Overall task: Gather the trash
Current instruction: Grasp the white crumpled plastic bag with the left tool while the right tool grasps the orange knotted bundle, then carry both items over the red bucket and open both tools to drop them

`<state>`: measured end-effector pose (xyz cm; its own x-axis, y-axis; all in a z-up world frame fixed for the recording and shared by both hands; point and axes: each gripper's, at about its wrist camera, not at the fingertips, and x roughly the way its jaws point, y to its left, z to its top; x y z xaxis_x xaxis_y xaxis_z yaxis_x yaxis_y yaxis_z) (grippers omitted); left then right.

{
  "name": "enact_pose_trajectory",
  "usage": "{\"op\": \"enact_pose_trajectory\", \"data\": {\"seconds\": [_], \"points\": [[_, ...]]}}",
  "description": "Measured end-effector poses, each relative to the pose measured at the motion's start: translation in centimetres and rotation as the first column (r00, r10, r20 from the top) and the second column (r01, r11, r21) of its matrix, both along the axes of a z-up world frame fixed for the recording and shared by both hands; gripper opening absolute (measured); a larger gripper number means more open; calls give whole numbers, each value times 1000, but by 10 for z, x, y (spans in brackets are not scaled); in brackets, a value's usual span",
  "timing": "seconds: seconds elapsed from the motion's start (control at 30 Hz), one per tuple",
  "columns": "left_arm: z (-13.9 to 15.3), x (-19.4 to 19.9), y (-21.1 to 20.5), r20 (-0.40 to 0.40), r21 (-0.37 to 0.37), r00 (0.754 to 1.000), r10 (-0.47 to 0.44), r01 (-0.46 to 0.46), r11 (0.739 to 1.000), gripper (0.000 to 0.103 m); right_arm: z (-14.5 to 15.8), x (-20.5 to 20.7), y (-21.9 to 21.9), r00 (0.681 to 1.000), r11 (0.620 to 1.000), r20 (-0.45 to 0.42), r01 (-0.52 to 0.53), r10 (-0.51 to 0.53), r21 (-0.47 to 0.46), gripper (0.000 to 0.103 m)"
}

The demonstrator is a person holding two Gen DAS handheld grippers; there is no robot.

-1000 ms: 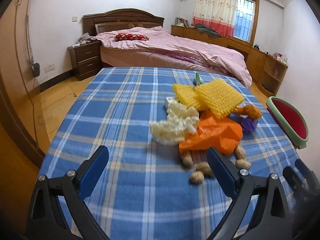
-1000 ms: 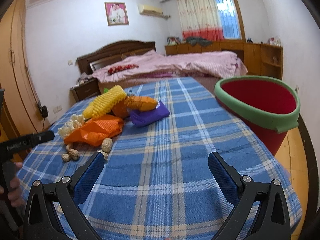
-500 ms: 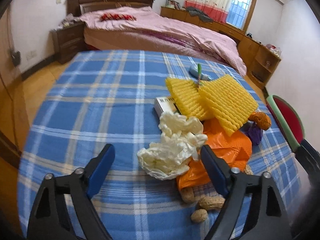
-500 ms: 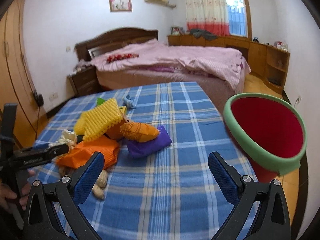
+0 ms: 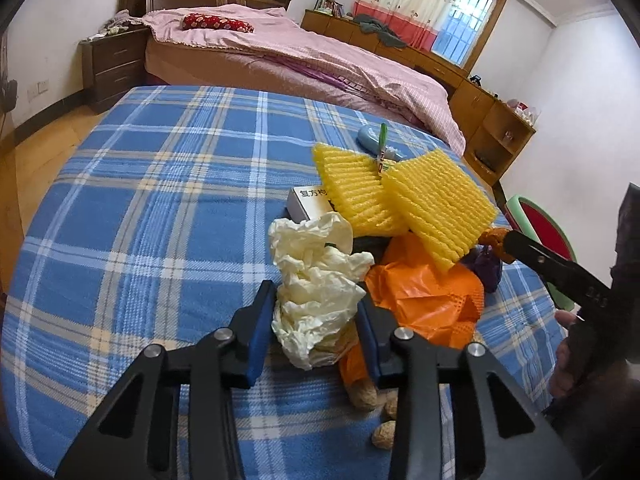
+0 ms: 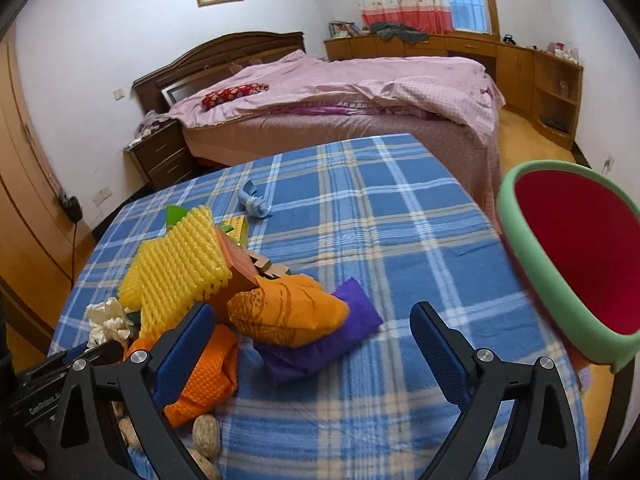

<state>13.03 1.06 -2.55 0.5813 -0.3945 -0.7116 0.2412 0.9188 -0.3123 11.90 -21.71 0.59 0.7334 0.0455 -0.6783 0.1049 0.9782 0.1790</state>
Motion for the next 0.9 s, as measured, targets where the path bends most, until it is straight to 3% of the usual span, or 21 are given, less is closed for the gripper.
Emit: {"op": "enact_pose_trajectory", "data": {"seconds": [0.03,0.07,0.17,0.43,0.9], "points": [[0,-1,0,3,2,1000,1,-1,1000,39,-1,1,1,1000,1000,3,-4,4,-6,90],[1,-1,-1,5,5,1000,1,-1,1000,38,-2,2,2,1000,1000,3,-5,5,-16,72],[5,-4,0,26,17,1000,14,-14,1000,37,-6,2,2,1000,1000,-19,-11,10,-23,36],[34,-26,2,94,27,994,47,-50,998,37,15,-27,1,997,999,64,-49,49,0,22],[88,-56,-38,178,8,983,-33,32,999,37,58,-98,-31,978,998,207,4,-15,58,21]]}}
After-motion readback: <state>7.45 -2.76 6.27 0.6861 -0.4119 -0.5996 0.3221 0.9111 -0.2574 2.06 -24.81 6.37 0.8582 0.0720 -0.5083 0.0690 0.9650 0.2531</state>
